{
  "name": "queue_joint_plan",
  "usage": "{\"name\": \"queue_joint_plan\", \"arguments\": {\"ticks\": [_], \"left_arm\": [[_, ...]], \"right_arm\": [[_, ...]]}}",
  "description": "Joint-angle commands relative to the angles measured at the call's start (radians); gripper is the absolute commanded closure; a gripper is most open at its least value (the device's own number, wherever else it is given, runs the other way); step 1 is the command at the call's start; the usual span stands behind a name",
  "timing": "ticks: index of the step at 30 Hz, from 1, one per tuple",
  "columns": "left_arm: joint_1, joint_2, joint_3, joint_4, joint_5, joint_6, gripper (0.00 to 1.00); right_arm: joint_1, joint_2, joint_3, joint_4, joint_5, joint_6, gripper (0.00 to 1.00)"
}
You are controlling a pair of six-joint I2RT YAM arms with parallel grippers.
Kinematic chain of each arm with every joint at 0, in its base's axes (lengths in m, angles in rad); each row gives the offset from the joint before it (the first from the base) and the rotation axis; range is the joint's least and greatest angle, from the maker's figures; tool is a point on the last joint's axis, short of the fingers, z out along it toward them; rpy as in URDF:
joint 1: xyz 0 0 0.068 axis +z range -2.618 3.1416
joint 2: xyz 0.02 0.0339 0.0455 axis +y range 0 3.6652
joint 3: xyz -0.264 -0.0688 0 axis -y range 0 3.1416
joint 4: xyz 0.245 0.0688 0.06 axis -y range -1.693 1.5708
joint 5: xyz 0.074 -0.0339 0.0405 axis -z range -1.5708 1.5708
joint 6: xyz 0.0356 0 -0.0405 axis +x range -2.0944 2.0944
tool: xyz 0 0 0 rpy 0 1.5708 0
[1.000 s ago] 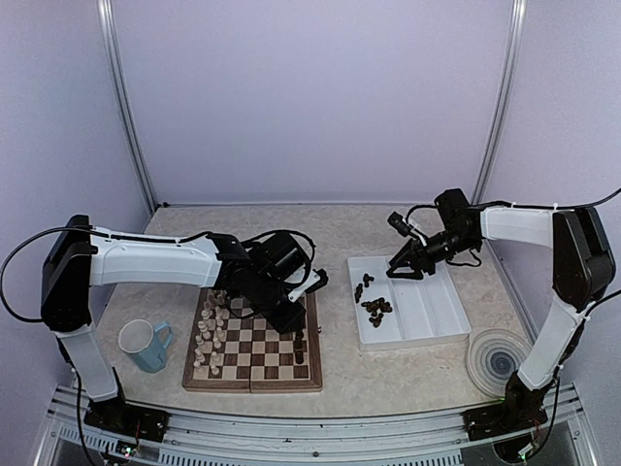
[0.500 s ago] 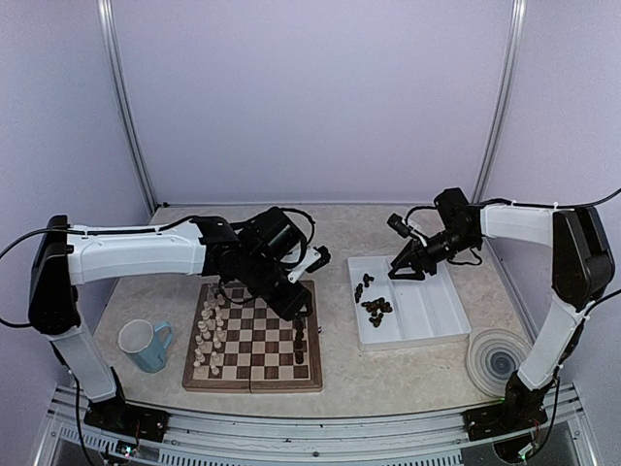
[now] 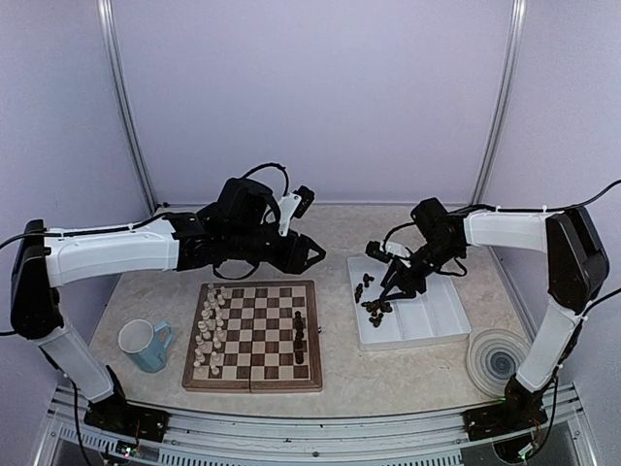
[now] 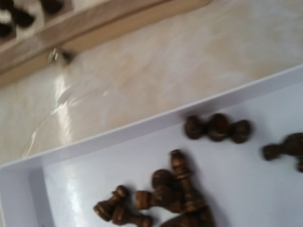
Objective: Set up the chess pieces on the board
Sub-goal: Pick up the pawn from the storage box.
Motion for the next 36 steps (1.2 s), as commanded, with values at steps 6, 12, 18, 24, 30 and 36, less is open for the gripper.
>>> {"name": "queue_joint_plan", "arguments": {"ticks": [6,12,18,24,30,36], "left_arm": [[-0.055,-0.003,-0.097,0.325,0.011,-0.075,0.45],[-0.072,-0.036,-0.154,0.358,-0.009,-0.071,0.44],[-0.073,-0.061,-0.179,0.359,-0.02,-0.067,0.43],[-0.073,-0.066,-0.195,0.356,-0.031,-0.062,0.43],[-0.073,-0.071,-0.211,0.359,-0.034,-0.066,0.43],[-0.073,-0.083,-0.226,0.361,-0.048,-0.065,0.43]], "right_arm": [[0.067,0.092,-0.026,0.072,0.118,-0.038,0.58],[0.098,0.124,-0.008,0.077,0.131,-0.02,0.6],[0.11,0.162,0.028,0.072,0.133,-0.003,0.68],[0.113,0.169,0.044,0.062,0.12,0.002,0.78],[0.125,0.168,0.042,0.073,0.128,0.01,0.72],[0.155,0.133,0.033,0.091,0.152,-0.007,0.69]]}}
